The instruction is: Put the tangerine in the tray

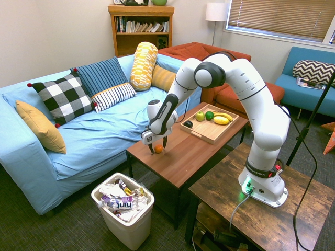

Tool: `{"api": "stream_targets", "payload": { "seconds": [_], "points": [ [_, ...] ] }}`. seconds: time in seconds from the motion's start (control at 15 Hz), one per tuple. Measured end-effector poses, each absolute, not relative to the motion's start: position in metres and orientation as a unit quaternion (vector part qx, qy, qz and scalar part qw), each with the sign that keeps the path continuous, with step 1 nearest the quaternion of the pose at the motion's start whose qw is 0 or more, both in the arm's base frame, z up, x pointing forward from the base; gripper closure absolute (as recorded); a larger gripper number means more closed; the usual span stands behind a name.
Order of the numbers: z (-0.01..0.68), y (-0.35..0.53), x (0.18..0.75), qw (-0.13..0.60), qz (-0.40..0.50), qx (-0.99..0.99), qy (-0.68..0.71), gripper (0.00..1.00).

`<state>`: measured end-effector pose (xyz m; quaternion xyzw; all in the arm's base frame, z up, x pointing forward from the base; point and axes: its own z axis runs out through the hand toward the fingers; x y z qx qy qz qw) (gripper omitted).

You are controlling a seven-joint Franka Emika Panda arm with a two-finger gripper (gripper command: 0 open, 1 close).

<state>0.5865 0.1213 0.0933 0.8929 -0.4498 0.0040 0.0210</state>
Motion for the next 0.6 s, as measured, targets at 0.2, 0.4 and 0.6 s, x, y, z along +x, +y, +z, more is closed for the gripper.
{"api": "stream_targets", "payload": {
  "seconds": [0.2,0.4,0.6],
  "points": [
    [0.0949,0.1203,0.5888,0.021,0.001,0.893,-0.449,1.00],
    [0.0953,0.1198,0.5893,0.023,-0.006,0.895,-0.446,1.00],
    [0.0978,0.1187,0.5906,0.022,-0.008,0.894,-0.447,1.00]
  ]
}}
